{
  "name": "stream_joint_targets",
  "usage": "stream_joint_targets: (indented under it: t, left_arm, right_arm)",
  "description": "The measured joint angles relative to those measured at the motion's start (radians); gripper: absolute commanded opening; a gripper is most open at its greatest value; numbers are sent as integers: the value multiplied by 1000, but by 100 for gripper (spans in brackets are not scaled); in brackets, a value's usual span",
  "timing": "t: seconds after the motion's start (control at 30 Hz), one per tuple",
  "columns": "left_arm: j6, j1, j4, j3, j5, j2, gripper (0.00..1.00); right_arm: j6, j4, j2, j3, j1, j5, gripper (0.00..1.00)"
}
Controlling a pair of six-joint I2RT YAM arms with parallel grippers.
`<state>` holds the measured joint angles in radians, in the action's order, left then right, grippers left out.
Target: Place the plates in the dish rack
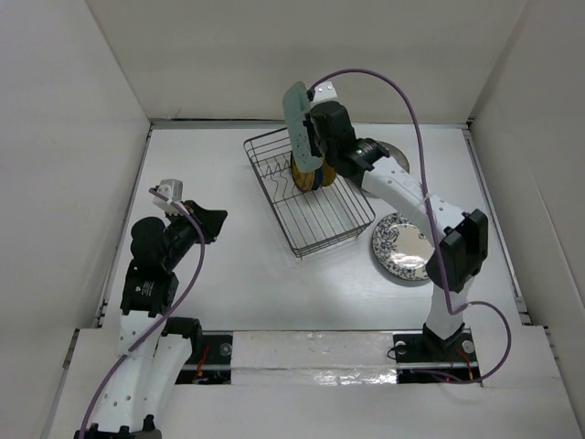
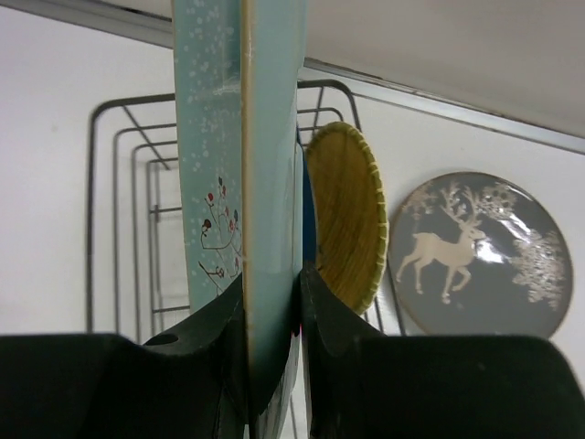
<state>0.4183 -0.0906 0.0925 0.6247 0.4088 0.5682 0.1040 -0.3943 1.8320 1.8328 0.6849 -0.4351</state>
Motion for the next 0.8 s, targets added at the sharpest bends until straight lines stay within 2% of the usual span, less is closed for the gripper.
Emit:
stream_joint_targets:
  t: [0.13, 0.27, 0.47, 0.8]
  left_arm:
    - [-21, 0, 28, 1, -29, -23, 20]
    - [-32, 0, 46, 11, -45, -25, 25]
    - [-41, 0, 49, 15, -55, -24, 26]
    - [-43, 0, 58, 15, -58, -21, 27]
  right_arm:
    - [-60, -74, 98, 90, 15, -75, 0]
    - [-106, -146, 190, 139, 36, -113, 0]
    - [-128, -214, 235, 149, 44, -121, 0]
    - [-121, -223, 256, 156, 44, -134, 0]
